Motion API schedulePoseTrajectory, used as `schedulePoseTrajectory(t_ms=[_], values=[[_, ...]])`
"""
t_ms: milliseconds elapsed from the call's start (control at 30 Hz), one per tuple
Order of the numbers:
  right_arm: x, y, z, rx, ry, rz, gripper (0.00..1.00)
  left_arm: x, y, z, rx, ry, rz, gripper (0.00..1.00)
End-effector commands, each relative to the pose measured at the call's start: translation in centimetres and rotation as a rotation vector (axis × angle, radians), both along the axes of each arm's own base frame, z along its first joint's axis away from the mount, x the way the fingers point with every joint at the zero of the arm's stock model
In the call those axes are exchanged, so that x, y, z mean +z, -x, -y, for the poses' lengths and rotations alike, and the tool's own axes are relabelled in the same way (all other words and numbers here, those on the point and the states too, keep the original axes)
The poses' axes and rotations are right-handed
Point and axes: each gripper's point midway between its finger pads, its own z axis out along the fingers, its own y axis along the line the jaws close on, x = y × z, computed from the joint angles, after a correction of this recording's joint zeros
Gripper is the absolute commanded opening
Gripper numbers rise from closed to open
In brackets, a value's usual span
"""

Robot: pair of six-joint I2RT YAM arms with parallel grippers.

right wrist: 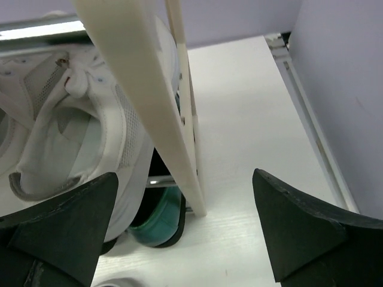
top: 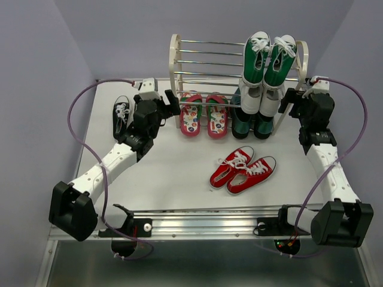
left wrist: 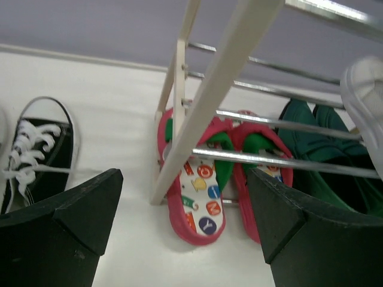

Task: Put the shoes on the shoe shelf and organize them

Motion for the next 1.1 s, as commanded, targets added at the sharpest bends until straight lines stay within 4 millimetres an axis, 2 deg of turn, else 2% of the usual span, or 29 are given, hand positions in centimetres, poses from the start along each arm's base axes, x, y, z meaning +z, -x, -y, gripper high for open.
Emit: schedulePoseTrajectory(t_ms=[0,67,100,133,167,200,233,267,300,333,400,433,533,600,667,800,867,1067], values=[[-0.2,2.5,1.5,-0.163,-0.091,-0.032,1.0,-2.9,3.8,2.1,-0.114,0.057,-0.095,0.96],[-0.6,4.0,2.0,-0.218,-0.127,-0.064,1.0,-4.8,6.2,4.2,-0.232,0.056,-0.148,0.96],[-0.6,4.6,2.2,-0.263,-0.177,-0.063,1.0,-4.5,7.2,4.7,-0.269,0.067,-0.142,0.96],[-1.5,5.6,2.2,-0.286,-0.205,-0.107,1.0,-5.1,8.3,5.6,-0.327,0.07,-0.16,0.96],[-1.0,6.7,2.1,-0.304,-0.235,-0.093,1.0,-6.5,9.5,6.1,-0.357,0.065,-0.19,0.97],[-2.0,7.7,2.1,-0.336,-0.281,-0.118,1.0,-6.4,11.4,7.5,-0.434,0.084,-0.2,0.97],[-1.4,8.8,2.0,-0.347,-0.308,-0.092,1.0,-7.9,12.7,7.8,-0.471,0.069,-0.228,0.97],[-1.5,9.4,1.9,-0.353,-0.327,-0.089,1.0,-8.4,13.8,8.3,-0.507,0.059,-0.236,0.97],[-2.7,10.0,1.2,-0.332,-0.352,-0.118,1.0,-8.2,16.3,9.8,-0.612,0.046,-0.222,0.97],[-2.9,10.5,0.9,-0.322,-0.359,-0.123,1.0,-9.4,17.6,10.1,-0.642,0.014,-0.234,0.97],[-3.2,11.3,0.6,-0.316,-0.366,-0.141,1.0,-9.8,19.9,11.2,-0.701,-0.003,-0.231,0.99],[-3.7,11.9,0.6,-0.321,-0.362,-0.173,1.0,-10.8,21.9,12.2,-0.764,-0.029,-0.245,0.99],[-5.1,12.3,-0.3,-0.272,-0.357,-0.23,1.0,-13.6,24.7,13.8,-0.839,-0.087,-0.3,0.99],[-5.7,12.1,-1.0,-0.229,-0.361,-0.255,1.0,-15.7,25.5,14.6,-0.843,-0.15,-0.329,0.99],[-5.9,12.0,-1.4,-0.204,-0.354,-0.271,1.0,-17.0,25.7,15.3,-0.852,-0.197,-0.345,0.99],[-5.9,11.7,-2.0,-0.167,-0.356,-0.283,1.0,-17.4,24.3,16.2,-0.812,-0.235,-0.316,0.99],[-5.8,11.8,-1.9,-0.166,-0.353,-0.28,1.0,-16.7,23.6,17.0,-0.808,-0.226,-0.273,0.99],[-5.7,11.7,-1.7,-0.172,-0.342,-0.275,1.0,-18.2,23.7,18.9,-0.874,-0.285,-0.284,0.99]])
